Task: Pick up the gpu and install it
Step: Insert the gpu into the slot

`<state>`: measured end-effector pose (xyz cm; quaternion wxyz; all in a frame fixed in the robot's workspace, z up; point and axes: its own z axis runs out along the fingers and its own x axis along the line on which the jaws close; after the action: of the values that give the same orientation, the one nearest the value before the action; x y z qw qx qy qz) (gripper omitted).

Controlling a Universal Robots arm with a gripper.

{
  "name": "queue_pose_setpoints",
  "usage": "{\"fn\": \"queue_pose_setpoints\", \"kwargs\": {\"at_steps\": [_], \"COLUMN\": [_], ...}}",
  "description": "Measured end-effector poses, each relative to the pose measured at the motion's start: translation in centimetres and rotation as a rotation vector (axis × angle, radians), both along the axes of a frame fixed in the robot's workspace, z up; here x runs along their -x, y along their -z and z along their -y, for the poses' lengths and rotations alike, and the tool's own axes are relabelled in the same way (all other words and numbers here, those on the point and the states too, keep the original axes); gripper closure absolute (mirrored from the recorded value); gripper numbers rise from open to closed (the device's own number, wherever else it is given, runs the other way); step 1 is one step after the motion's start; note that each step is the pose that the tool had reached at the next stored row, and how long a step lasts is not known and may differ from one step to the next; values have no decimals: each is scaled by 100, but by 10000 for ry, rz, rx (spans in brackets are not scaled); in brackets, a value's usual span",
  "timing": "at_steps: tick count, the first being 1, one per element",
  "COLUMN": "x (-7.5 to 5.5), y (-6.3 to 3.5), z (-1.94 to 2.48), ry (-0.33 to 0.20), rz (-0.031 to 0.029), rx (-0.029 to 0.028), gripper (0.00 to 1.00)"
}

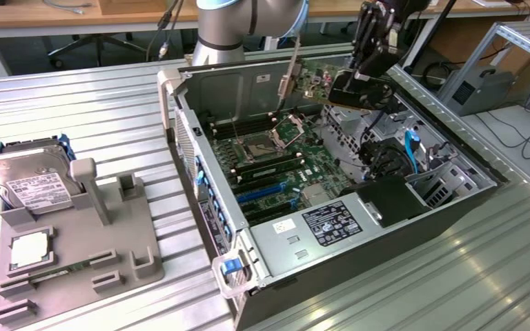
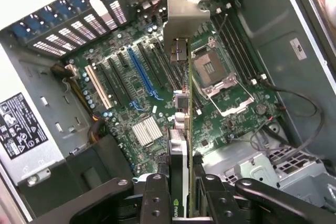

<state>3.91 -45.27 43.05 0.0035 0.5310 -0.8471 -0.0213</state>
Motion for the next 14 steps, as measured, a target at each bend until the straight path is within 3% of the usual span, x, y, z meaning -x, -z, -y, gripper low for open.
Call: {"fn": "queue_pose_setpoints", "kwargs": {"at_steps": [14], "x": [0], "y": [0], "z": [-18], "ry": [-2796], "rz": [0], "rx": [0], "gripper": [73]}}
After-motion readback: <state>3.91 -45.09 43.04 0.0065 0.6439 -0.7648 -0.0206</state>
